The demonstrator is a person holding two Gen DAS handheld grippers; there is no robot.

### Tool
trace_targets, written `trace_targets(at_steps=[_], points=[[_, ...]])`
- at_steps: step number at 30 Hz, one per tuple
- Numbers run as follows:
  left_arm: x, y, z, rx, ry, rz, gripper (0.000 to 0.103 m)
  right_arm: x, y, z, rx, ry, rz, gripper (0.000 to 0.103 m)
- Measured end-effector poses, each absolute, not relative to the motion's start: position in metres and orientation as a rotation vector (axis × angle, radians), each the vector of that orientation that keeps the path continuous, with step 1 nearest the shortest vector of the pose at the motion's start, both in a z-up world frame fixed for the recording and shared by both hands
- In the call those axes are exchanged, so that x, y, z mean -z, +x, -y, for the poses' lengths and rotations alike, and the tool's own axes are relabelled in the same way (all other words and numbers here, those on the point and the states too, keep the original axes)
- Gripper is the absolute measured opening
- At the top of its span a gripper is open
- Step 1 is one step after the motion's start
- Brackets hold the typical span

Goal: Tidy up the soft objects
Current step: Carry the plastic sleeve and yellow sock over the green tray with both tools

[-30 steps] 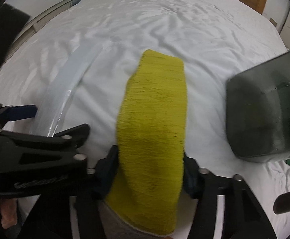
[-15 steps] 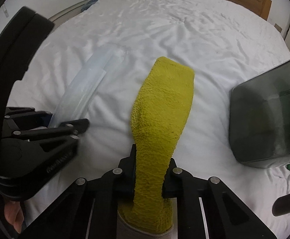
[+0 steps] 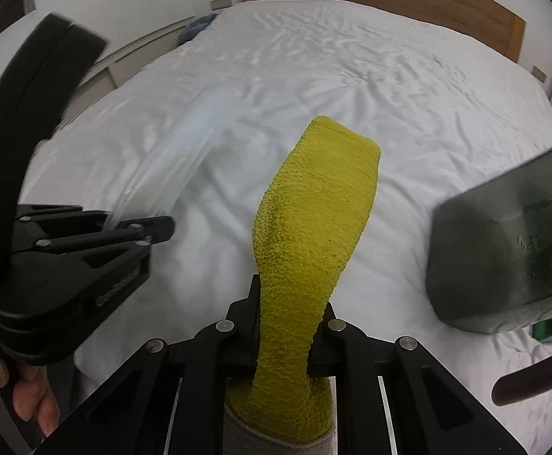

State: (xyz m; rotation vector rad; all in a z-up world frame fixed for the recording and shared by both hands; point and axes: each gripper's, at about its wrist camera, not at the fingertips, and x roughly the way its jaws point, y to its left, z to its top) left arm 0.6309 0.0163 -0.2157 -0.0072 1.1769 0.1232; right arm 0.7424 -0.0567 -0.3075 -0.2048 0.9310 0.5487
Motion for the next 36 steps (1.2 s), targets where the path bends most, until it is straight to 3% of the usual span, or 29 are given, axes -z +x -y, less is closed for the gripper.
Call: trace_targets(at_steps=[18,36], points=[[0.167,0.568,0.063,-0.023,0.056,-1.289,0.003,0.241,0.655,0.166,-0.656,-0.186,-1.096,0.014],[0.17,0.471,0.272,0.421,0.133,-1.5,0.003,0.21,0.583,0.394,-0.414,-0.156,-1.286,0.015]])
